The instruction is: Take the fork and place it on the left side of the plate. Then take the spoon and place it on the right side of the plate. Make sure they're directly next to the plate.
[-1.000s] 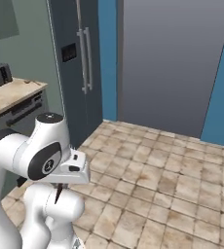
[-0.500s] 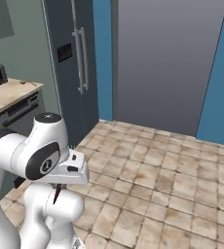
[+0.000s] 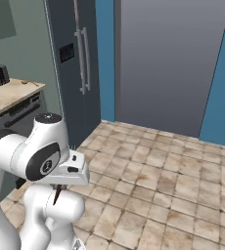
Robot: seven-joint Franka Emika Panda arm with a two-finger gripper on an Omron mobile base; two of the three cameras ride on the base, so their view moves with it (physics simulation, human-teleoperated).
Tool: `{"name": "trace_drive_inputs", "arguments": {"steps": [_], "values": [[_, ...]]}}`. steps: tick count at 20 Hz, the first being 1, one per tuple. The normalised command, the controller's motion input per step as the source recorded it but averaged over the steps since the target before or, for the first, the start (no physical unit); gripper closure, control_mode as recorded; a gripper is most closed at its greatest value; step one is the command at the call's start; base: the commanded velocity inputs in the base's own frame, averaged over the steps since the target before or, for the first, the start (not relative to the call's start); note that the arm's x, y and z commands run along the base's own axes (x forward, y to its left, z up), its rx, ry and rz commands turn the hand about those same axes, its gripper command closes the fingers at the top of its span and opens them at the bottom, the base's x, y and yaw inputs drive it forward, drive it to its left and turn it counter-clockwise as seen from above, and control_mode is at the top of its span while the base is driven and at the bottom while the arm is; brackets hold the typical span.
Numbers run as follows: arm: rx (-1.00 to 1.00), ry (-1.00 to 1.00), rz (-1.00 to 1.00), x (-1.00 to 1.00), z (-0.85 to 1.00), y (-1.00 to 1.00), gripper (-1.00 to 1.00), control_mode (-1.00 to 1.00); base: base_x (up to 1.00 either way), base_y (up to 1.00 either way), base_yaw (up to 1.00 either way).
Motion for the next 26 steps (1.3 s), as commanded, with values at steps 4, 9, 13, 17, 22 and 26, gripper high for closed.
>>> {"name": "trace_drive_inputs", "arguments": {"steps": [4,9,13,17,22,26], "values": [[0.00,0.00,0.00,0.00,0.00,0.00,1.00,1.00,0.24,1.00,0.00],[0.00,0.00,0.00,0.00,0.00,0.00,1.00,1.00,0.94,0.99,0.00],[0.00,0.00,0.00,0.00,0.00,0.00,1.00,1.00,0.33,0.93,0.02],[0.00,0.00,0.00,0.00,0.00,0.00,1.00,1.00,-0.37,0.96,0.02],[0.00,0.00,0.00,0.00,0.00,0.00,1.00,1.00,-0.98,0.26,-0.14],[0.00,0.00,0.00,0.00,0.00,0.00,1.00,1.00,-1.00,-0.11,-0.25]]}}
